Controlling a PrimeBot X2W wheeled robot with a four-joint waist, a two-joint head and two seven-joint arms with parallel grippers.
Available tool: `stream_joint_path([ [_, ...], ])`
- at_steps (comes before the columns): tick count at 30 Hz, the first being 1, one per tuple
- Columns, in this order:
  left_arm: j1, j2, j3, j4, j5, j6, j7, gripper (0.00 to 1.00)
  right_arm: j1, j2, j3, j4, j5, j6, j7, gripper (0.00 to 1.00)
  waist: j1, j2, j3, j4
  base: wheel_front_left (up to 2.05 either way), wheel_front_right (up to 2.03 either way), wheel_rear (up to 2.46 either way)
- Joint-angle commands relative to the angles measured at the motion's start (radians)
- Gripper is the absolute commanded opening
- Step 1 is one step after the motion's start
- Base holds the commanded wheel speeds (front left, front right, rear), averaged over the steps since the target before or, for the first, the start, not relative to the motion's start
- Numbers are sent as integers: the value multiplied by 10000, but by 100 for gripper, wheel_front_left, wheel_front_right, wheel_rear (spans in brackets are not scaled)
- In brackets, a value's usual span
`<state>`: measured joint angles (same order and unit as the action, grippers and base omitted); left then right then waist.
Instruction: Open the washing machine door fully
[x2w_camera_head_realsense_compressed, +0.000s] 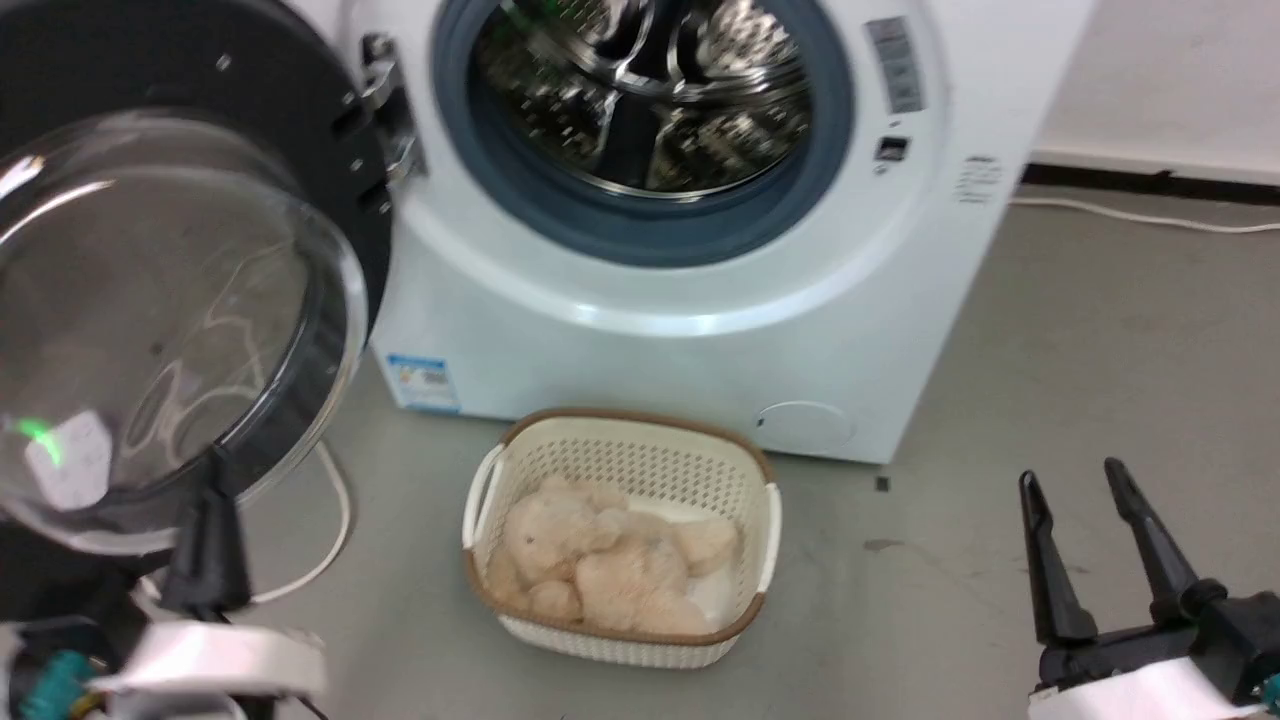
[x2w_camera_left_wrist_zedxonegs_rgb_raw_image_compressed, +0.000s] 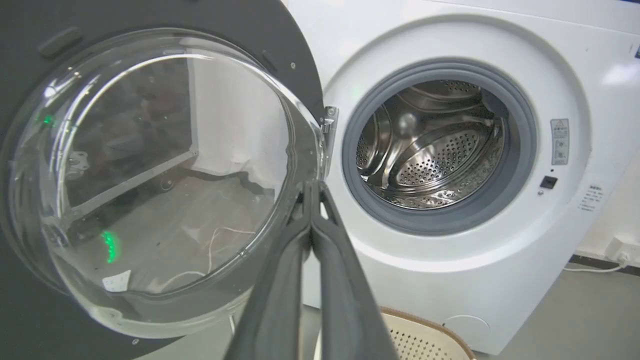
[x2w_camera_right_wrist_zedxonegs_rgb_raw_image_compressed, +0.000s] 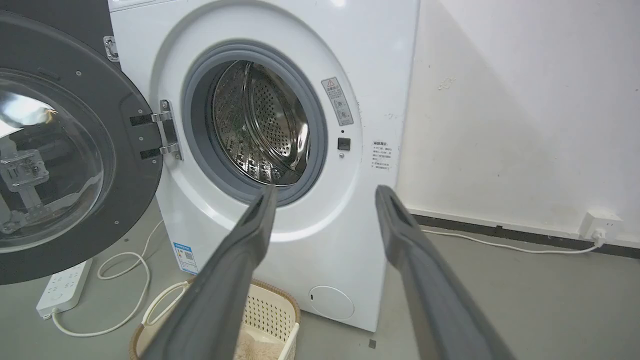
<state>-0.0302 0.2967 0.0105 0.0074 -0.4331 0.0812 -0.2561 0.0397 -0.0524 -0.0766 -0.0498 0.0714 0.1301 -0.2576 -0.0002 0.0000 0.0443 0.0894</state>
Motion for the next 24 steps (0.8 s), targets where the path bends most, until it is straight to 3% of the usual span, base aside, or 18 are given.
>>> stream_joint_path([
  [1,210,-46,-92,-76,121,66,-41,0,155,20,33,6,7,6,-42,100,2,0,-276,-294,0,0,0],
  [7,989,-586,-864,-192,719,266,-49,0,541,21,201,84,131,6,-42,100,2,0,-525,-653,0,0,0],
  [8,1079,-714,-938,-190,753,312,-50,34,584,21,217,97,165,6,-42,100,2,0,-538,-698,0,0,0],
  [9,1172,-782,-1067,-168,860,327,-51,100,621,21,220,112,184,6,-42,100,2,0,-549,-739,0,0,0],
  [15,1543,-1141,-1776,-121,1461,343,-54,100,694,21,151,179,325,6,-42,100,2,0,-578,-883,0,0,0],
  [24,1636,-1390,-1853,-289,2078,408,-56,100,721,22,106,222,379,6,-42,100,2,0,-605,-873,0,0,0],
])
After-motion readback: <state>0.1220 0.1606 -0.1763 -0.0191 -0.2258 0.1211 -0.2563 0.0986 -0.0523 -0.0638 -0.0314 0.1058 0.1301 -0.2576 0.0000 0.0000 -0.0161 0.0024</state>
